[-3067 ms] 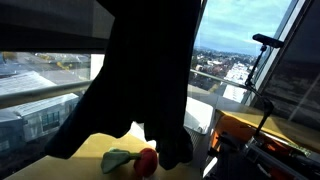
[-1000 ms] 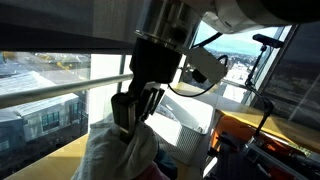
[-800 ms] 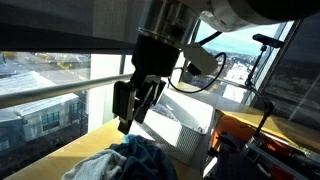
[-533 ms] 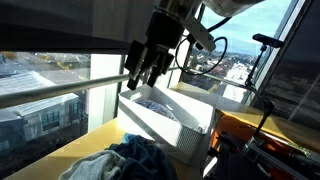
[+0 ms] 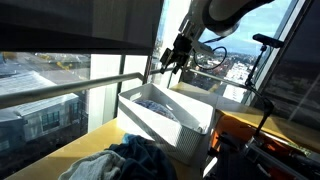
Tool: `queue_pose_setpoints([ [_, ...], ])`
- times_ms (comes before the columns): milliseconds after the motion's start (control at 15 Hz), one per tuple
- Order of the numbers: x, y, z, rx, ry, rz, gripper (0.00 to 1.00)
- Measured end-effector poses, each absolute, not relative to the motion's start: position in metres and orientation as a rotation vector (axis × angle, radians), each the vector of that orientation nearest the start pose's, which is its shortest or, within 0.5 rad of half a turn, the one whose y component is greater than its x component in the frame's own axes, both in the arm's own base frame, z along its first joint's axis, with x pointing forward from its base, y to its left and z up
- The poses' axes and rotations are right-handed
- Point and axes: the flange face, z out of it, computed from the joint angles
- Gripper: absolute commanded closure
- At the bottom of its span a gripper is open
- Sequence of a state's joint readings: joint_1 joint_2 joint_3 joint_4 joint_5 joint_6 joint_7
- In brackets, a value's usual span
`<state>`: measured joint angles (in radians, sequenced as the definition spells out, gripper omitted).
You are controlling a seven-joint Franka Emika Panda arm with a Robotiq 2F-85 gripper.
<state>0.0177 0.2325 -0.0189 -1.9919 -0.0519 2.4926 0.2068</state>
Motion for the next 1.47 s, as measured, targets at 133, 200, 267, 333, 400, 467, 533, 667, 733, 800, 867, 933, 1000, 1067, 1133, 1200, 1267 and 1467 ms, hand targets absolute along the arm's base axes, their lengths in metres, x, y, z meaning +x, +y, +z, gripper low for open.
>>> queue_pose_setpoints([
  [133,0.625,-0.026,0.345,-3.123,0.294,-0.419,0.0],
  [200,0.627,-0.033,0.327,-3.124,0.306,-0.41,0.0],
  [267,0.628,-0.036,0.309,-3.122,0.315,-0.398,0.0],
  [333,0.63,-0.036,0.291,-3.119,0.323,-0.385,0.0],
  [400,0.631,-0.036,0.274,-3.116,0.328,-0.373,0.0],
  [467,0.633,-0.035,0.257,-3.113,0.334,-0.358,0.0],
  [533,0.634,-0.034,0.242,-3.11,0.341,-0.34,0.0],
  [667,0.636,-0.031,0.214,-3.112,0.342,-0.302,0.0],
  [733,0.638,-0.03,0.201,-3.115,0.339,-0.279,0.0],
  [800,0.639,-0.028,0.189,-3.118,0.334,-0.257,0.0],
  [867,0.64,-0.025,0.178,-3.121,0.328,-0.24,0.0],
  [933,0.641,-0.022,0.169,-3.123,0.319,-0.227,0.25],
  [1000,0.643,-0.017,0.162,-3.125,0.308,-0.219,0.26],
  [1067,0.645,-0.012,0.157,-3.127,0.295,-0.214,0.35],
  [1133,0.647,-0.005,0.153,-3.128,0.28,-0.212,0.42],
  [1200,0.649,0.001,0.152,-3.13,0.265,-0.214,0.49],
  [1267,0.651,0.008,0.152,-3.131,0.25,-0.217,0.57],
  [1467,0.655,0.027,0.16,-3.13,0.223,-0.215,0.78],
])
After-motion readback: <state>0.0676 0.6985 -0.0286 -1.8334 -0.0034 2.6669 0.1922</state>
